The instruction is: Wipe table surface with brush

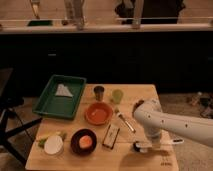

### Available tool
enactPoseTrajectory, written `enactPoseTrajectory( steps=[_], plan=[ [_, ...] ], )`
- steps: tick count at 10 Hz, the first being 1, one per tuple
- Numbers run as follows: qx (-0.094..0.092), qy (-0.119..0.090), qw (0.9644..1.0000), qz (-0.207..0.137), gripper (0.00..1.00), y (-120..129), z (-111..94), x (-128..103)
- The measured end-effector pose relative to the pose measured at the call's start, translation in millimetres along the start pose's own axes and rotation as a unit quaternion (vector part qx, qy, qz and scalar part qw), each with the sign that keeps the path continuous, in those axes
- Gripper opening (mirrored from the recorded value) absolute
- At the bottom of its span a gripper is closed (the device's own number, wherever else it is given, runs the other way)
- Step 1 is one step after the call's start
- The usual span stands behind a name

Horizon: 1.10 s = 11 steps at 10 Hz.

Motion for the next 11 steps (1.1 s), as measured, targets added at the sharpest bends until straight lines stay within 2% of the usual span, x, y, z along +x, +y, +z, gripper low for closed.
enactPoseTrajectory(
  steps=[1, 3, 6, 9, 11],
  plan=[
    [-0.002, 0.018, 0.9997, 0.016, 0.00, -4, 4, 15],
    [-0.004, 0.041, 0.9987, 0.029, 0.00, -15, 6, 19],
    [0.000, 0.056, 0.9977, 0.039, 0.00, -29, 3, 21],
    [0.016, 0.055, 0.9984, 0.005, 0.00, -29, -12, -12],
    [0.021, 0.052, 0.9980, -0.030, 0.00, -23, -19, -35]
  ],
)
